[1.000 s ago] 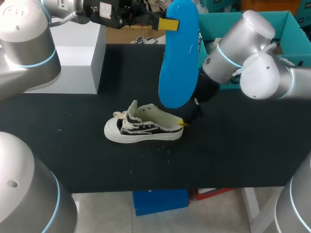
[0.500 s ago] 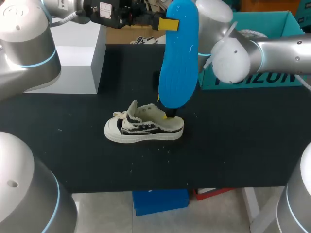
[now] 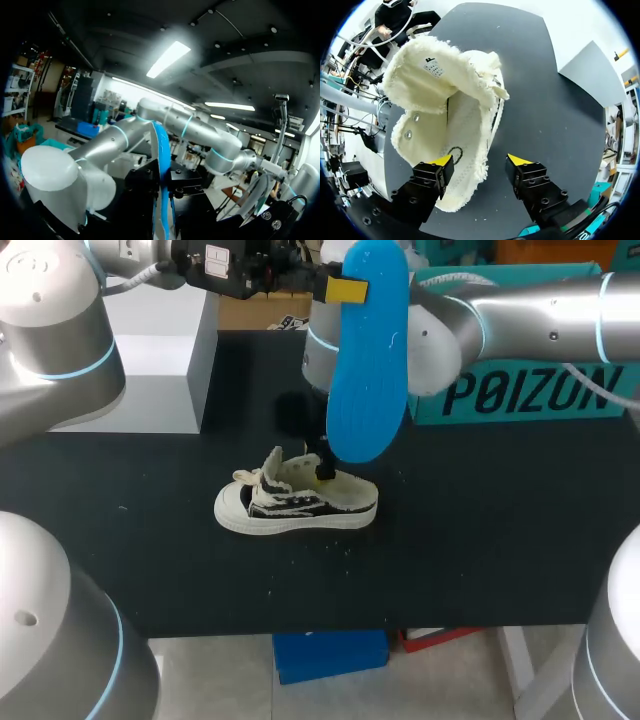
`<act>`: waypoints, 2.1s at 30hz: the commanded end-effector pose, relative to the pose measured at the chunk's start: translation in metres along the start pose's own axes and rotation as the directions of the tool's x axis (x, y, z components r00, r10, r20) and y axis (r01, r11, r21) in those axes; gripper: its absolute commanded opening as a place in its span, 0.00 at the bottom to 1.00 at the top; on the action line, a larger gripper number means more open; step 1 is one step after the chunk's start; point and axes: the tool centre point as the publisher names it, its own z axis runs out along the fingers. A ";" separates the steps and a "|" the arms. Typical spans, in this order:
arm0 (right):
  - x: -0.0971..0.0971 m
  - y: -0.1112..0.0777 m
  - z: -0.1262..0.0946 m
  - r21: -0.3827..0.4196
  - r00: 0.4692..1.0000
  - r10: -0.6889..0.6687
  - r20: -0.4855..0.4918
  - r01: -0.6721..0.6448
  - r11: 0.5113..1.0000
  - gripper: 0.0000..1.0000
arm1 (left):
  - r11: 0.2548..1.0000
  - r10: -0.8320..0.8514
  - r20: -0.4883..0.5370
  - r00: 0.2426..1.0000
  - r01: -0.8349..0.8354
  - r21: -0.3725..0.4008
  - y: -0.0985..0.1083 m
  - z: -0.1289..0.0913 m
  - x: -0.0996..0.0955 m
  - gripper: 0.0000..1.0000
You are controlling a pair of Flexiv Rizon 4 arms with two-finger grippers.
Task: Take the shoe out of the shoebox, open the shoe tongue, remove and reinsert the insole, then place the shoe into the shoebox
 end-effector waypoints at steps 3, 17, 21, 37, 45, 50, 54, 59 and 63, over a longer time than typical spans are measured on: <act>-0.002 0.010 0.009 0.116 1.000 0.008 -0.003 -0.007 0.993 0.56 | 1.000 0.000 0.003 1.000 0.000 0.000 0.000 0.001 0.000 0.00; 0.004 0.017 0.020 0.075 1.000 0.010 -0.010 -0.009 0.997 0.00 | 1.000 0.000 0.003 1.000 0.000 0.000 0.000 0.001 0.000 0.00; 0.004 0.017 0.020 0.075 1.000 0.010 -0.010 -0.009 0.997 0.00 | 1.000 0.000 0.003 1.000 0.000 0.000 0.000 0.001 0.000 0.00; 0.000 0.012 -0.009 0.022 0.995 0.094 0.031 -0.095 0.995 0.00 | 1.000 0.000 0.003 1.000 0.000 0.000 0.000 0.001 0.000 0.00; 0.004 -0.011 -0.076 0.129 0.951 0.291 0.104 -0.303 0.944 0.00 | 1.000 0.000 0.003 1.000 0.000 0.000 0.000 0.001 0.000 0.00; -0.004 -0.022 -0.093 0.150 0.793 0.582 0.180 -0.607 0.780 0.00 | 1.000 0.000 0.003 1.000 0.000 0.000 0.000 0.001 0.000 0.00; -0.012 -0.028 -0.101 0.108 0.534 0.814 0.230 -0.845 0.524 0.00 | 1.000 0.000 0.003 1.000 0.000 0.000 0.000 0.001 0.000 0.00; -0.014 -0.033 -0.108 0.031 0.184 0.958 0.220 -0.983 0.182 0.00 | 1.000 0.000 0.003 1.000 0.000 0.000 0.000 0.001 0.000 0.00; -0.009 -0.034 -0.108 -0.008 0.010 0.982 0.191 -1.000 0.012 0.00 | 1.000 0.000 0.003 1.000 0.000 0.000 0.000 0.001 0.000 0.00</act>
